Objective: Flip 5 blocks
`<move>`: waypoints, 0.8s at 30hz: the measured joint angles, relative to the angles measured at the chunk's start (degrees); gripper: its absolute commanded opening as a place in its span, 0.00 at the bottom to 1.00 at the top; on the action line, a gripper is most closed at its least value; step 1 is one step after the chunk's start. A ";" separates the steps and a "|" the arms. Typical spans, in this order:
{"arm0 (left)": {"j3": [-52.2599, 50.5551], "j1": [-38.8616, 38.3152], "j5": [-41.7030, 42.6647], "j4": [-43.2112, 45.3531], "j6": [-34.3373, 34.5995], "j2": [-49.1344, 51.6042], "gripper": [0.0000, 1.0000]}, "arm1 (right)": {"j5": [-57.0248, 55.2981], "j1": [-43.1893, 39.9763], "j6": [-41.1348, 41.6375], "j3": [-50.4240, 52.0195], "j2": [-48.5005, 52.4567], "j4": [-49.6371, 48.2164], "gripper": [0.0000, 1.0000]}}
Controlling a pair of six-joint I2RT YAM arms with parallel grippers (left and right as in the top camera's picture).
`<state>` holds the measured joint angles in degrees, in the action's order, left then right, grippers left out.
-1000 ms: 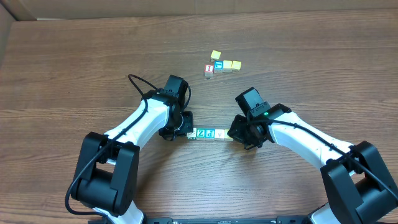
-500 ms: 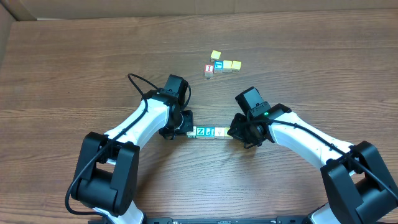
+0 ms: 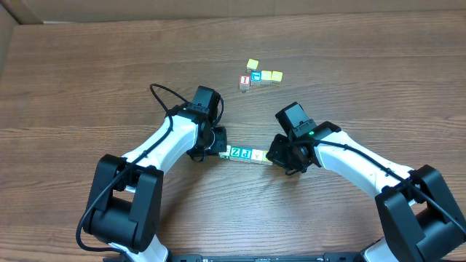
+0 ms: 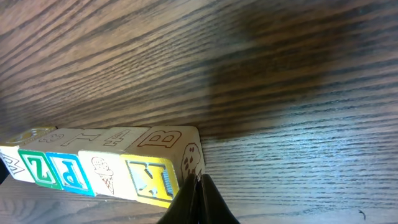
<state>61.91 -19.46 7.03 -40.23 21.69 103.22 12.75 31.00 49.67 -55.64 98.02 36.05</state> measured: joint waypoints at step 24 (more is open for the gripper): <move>3.10 0.46 -2.54 2.16 -1.16 0.00 0.04 | 5.68 7.41 10.45 0.70 0.04 1.07 0.04</move>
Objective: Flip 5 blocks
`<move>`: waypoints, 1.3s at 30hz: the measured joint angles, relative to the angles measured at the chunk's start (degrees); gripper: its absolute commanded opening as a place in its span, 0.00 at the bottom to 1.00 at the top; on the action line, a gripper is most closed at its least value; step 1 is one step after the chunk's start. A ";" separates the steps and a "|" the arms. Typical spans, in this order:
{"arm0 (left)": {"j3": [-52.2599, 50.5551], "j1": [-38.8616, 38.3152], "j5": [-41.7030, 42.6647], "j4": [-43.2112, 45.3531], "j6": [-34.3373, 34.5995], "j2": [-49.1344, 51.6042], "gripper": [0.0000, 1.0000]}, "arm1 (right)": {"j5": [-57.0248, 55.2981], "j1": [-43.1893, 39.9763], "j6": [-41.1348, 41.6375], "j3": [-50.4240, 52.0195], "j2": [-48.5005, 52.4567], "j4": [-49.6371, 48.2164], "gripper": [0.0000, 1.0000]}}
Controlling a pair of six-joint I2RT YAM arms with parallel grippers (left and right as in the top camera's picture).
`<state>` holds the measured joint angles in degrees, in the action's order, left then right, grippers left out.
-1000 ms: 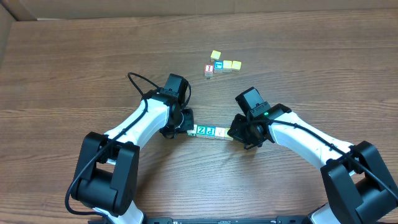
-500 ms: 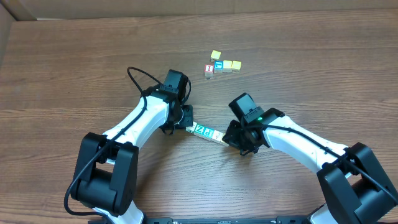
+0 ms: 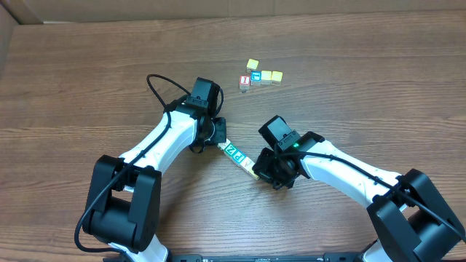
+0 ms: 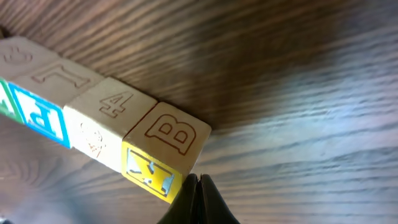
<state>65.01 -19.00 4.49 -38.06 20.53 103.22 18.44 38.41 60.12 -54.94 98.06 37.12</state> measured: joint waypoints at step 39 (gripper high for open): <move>7.85 -0.42 -0.98 -5.73 0.02 5.73 0.04 | -2.36 3.41 9.81 0.00 0.00 -0.31 0.04</move>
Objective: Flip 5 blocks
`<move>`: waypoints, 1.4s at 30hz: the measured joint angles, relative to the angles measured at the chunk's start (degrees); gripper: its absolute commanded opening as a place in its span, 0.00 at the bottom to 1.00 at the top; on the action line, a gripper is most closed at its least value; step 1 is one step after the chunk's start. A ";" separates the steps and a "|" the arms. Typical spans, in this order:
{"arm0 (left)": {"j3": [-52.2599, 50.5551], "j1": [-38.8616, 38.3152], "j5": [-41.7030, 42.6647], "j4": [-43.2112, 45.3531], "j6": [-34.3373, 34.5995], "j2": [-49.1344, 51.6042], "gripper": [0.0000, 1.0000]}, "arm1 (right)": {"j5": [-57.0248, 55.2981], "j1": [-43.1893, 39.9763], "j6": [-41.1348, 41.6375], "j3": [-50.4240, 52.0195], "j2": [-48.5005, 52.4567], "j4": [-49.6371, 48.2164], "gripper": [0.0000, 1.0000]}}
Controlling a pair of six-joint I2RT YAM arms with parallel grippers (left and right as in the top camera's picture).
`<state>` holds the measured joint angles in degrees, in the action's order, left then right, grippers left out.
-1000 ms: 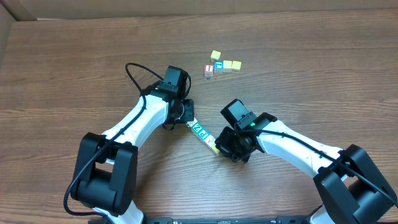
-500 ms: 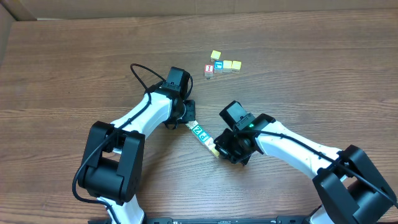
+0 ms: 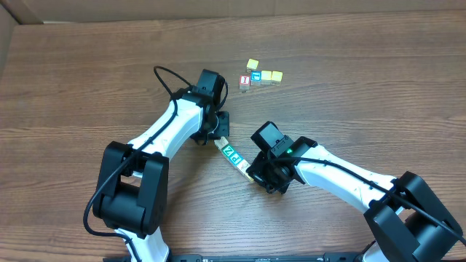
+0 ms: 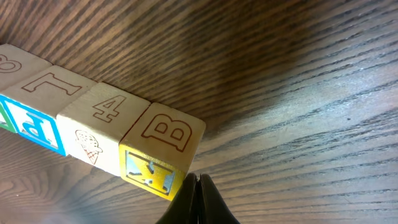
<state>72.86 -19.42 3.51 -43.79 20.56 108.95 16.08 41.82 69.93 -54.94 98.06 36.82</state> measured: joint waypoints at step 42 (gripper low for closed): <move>6.38 2.27 1.03 -8.76 1.73 7.76 0.04 | -11.93 6.69 -1.51 -2.49 0.00 2.69 0.04</move>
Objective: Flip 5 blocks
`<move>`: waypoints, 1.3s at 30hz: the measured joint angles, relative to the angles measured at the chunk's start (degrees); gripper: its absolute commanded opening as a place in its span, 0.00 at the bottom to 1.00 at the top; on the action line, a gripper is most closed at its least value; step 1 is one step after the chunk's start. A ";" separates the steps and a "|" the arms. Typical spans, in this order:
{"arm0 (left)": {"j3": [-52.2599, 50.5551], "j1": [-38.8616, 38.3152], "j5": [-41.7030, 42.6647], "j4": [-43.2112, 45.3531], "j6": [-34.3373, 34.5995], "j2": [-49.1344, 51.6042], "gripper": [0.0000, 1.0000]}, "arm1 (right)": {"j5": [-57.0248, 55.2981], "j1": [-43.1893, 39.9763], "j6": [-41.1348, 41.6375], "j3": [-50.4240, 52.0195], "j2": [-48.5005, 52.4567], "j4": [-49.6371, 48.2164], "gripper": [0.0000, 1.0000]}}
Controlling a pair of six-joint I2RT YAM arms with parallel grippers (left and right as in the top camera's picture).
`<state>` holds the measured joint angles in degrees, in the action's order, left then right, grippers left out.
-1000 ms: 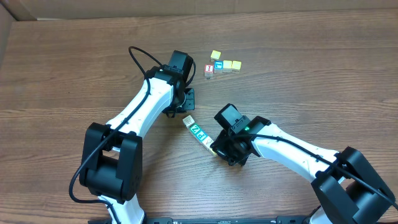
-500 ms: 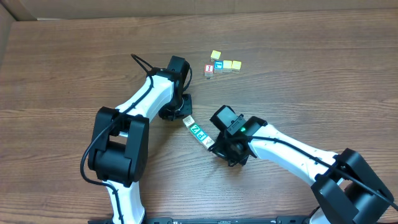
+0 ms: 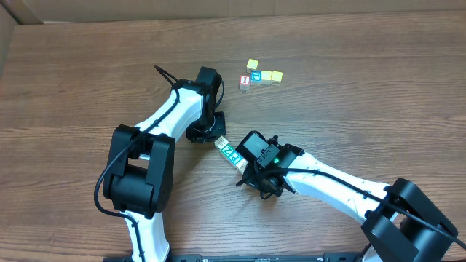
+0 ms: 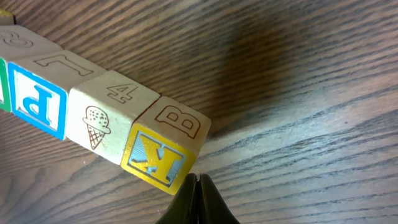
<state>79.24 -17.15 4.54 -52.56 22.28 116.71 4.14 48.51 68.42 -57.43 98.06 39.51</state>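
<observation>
A row of several lettered wooden blocks [image 3: 233, 154] lies diagonally at the table's middle. In the right wrist view its near end is a yellow K block [image 4: 157, 157] with B on its upper face. Beside it come an ice-cream block [image 4: 98, 124] and a blue P block [image 4: 34, 102]. My right gripper [image 4: 198, 182] is shut with nothing in it, its tips touching the K block's lower corner. My left gripper [image 3: 202, 131] is at the row's far end. Whether its fingers are open or shut is too small to tell.
A cluster of several loose blocks [image 3: 256, 76] lies at the back, beyond the row. A cable [image 3: 166, 75] loops off the left arm. Bare wood-grain table [image 3: 364, 87] lies to the right and left.
My right gripper has shifted a little left along with the row's near end. The K, ice-cream and P faces show larger in the right wrist view, the B and 4 faces narrower. The left arm has swung further in.
At first the row lay level, left to right, between both grippers, one at each end. Then it stood diagonal, its near end down to the right. It has kept that slant since, with both grippers still at its ends and the right gripper shut throughout.
</observation>
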 measured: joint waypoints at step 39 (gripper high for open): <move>0.00 0.00 0.04 0.46 -3.08 0.00 0.04 | -1.57 1.75 9.16 2.64 0.00 -4.39 0.04</move>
<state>79.24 -17.15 4.58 -52.10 19.20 116.71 2.57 50.26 77.58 -54.78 98.06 35.11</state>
